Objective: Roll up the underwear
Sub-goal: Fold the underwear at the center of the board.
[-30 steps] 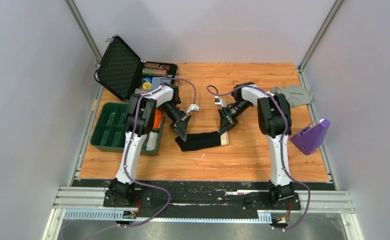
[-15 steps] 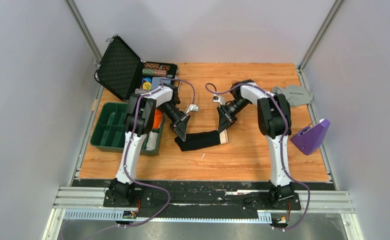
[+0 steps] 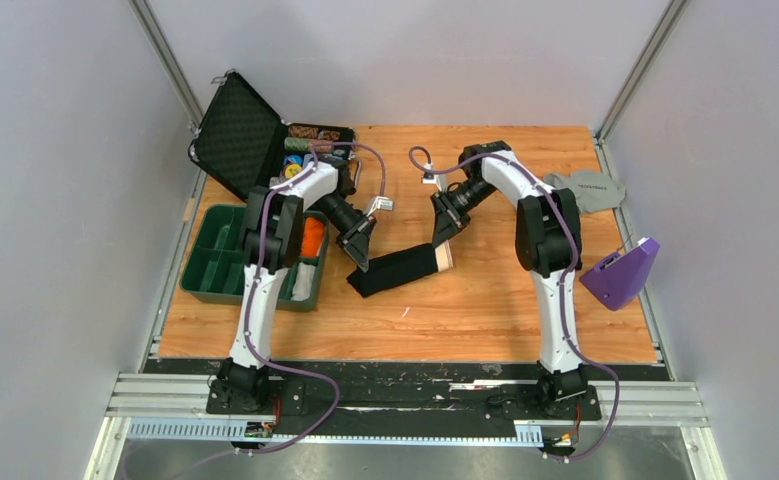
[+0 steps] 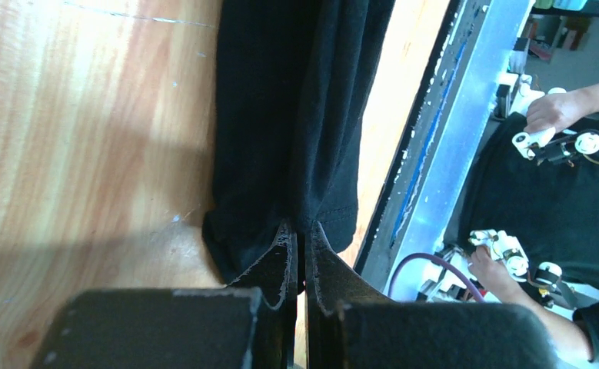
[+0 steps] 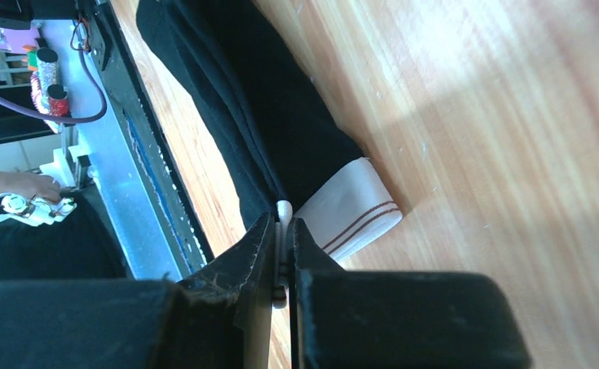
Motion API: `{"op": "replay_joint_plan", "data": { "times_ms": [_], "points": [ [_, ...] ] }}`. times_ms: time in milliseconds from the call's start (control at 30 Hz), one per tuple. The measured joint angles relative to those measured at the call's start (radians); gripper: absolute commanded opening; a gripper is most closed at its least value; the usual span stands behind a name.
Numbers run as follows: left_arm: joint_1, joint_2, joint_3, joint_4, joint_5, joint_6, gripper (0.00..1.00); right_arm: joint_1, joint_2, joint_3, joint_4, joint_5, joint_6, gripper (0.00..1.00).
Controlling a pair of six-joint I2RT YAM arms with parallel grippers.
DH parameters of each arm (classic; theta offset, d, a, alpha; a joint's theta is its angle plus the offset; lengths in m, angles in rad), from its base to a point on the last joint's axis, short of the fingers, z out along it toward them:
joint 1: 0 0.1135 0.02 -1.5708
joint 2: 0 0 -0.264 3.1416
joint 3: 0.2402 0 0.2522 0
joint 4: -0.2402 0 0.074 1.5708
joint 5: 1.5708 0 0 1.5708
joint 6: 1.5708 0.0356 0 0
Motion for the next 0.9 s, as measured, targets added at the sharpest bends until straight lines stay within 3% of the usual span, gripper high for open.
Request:
{"op": "replay_joint_plan", "data": {
  "times_ms": [367, 600, 767, 900],
  "points": [
    [0.005, 0.016, 0.029, 0.05, -0.094, -0.044, 0.0, 0.016, 0.225, 0.23, -0.011, -0.019, 0.017, 0.0],
    [0.006, 0.032, 0.029, 0.06, -0.127, -0.06, 0.0, 0.035, 0.234, 0.245, -0.018, -0.011, 0.039, 0.0],
    [0.008, 0.022, -0.011, 0.067, -0.127, -0.079, 0.0, 0.039, 0.212, 0.177, 0.002, -0.024, 0.076, 0.0],
    [0.008, -0.017, -0.071, 0.106, -0.132, -0.086, 0.0, 0.044, 0.091, -0.064, 0.073, -0.007, 0.132, 0.0]
  ]
}}
